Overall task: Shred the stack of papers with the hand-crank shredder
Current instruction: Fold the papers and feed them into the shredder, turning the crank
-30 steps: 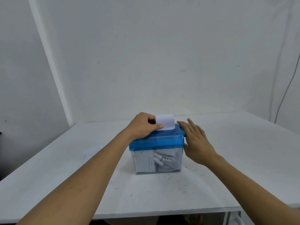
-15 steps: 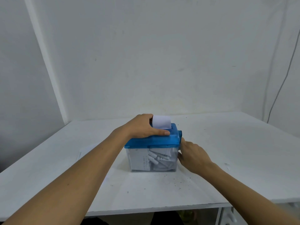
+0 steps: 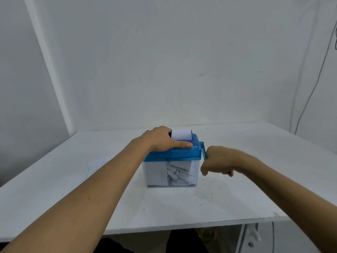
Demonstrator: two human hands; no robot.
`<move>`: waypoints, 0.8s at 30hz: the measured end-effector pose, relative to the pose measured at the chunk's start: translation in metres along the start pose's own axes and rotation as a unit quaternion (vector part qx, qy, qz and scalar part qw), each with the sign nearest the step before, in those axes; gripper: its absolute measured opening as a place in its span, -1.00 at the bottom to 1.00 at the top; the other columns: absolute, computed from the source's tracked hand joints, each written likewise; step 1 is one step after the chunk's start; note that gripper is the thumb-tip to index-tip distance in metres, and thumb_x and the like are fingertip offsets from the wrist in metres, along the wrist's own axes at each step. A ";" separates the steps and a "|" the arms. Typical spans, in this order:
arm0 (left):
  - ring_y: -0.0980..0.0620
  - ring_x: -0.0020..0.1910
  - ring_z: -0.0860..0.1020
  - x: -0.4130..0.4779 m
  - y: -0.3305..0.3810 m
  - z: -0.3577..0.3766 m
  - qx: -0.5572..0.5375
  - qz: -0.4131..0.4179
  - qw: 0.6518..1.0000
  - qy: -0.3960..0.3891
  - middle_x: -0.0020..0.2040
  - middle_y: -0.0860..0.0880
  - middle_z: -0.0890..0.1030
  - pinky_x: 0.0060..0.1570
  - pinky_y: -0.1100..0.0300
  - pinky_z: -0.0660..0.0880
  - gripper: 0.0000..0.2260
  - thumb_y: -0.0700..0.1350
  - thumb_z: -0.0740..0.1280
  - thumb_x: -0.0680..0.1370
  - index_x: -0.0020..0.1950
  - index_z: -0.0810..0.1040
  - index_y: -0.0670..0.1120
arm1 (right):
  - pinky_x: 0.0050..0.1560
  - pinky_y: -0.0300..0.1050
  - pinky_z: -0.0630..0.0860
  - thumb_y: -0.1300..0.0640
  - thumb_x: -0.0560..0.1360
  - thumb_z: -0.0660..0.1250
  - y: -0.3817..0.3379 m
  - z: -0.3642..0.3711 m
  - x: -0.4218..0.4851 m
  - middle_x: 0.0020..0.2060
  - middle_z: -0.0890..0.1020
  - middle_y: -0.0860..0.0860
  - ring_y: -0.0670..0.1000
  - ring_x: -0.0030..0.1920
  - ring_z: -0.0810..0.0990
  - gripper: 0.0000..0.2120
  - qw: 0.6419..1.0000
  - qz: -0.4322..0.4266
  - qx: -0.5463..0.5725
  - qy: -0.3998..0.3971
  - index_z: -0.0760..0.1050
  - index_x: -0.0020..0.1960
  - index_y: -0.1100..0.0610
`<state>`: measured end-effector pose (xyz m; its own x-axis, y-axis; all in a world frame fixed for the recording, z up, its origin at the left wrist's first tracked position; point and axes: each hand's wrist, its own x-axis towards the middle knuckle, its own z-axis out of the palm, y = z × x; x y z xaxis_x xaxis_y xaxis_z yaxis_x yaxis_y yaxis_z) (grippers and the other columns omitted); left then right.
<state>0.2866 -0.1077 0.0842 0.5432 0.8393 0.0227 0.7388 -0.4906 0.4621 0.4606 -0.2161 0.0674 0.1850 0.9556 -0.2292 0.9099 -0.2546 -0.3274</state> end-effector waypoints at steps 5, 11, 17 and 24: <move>0.03 -0.03 0.61 0.001 -0.001 0.000 0.006 0.002 1.000 -0.005 0.00 0.10 0.65 0.13 -0.06 0.57 -0.10 0.68 0.28 -0.01 0.12 0.61 0.13 | -0.34 -0.13 0.62 0.13 0.49 0.41 -0.010 -0.045 -0.013 -0.53 0.50 0.02 0.03 -0.45 0.66 -0.81 0.999 0.000 0.024 -0.032 0.53 -0.22 0.23; 0.02 -0.01 0.59 0.001 -0.002 0.001 -0.013 0.001 1.000 0.000 0.04 0.09 0.63 0.11 -0.02 0.57 -0.14 0.60 0.36 0.06 0.23 0.59 0.15 | -0.25 -0.10 0.68 -0.06 0.47 0.49 -0.010 -0.077 0.006 -0.32 0.69 0.03 -0.03 -0.28 0.70 -0.65 0.990 -0.048 0.090 0.093 0.64 -0.15 0.26; 0.03 -0.01 0.60 0.003 -0.002 0.002 -0.007 0.002 1.000 0.014 0.06 0.10 0.64 0.12 -0.04 0.57 -0.11 0.64 0.31 0.01 0.19 0.60 0.17 | -0.29 0.00 0.63 -0.14 0.43 0.47 -0.002 -0.061 0.037 -0.30 0.64 0.09 0.07 -0.33 0.64 -0.68 0.950 -0.074 0.070 0.295 0.55 -0.21 0.12; 0.11 -0.08 0.57 0.005 -0.011 0.006 0.048 0.008 0.998 0.046 -0.01 0.16 0.64 -0.04 0.09 0.54 -0.27 0.66 0.25 0.17 0.10 0.58 0.19 | -0.32 -0.10 0.42 -0.08 0.52 0.40 0.013 -0.013 0.093 -0.40 0.51 0.02 0.03 -0.38 0.44 -0.62 0.929 -0.049 0.211 0.300 0.37 -0.31 0.12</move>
<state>0.2839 -0.0994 0.0737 0.5185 0.8476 0.1131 0.7683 -0.5198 0.3734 0.4944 -0.1289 0.0533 0.3967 0.8560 0.3314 0.7304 -0.0757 -0.6788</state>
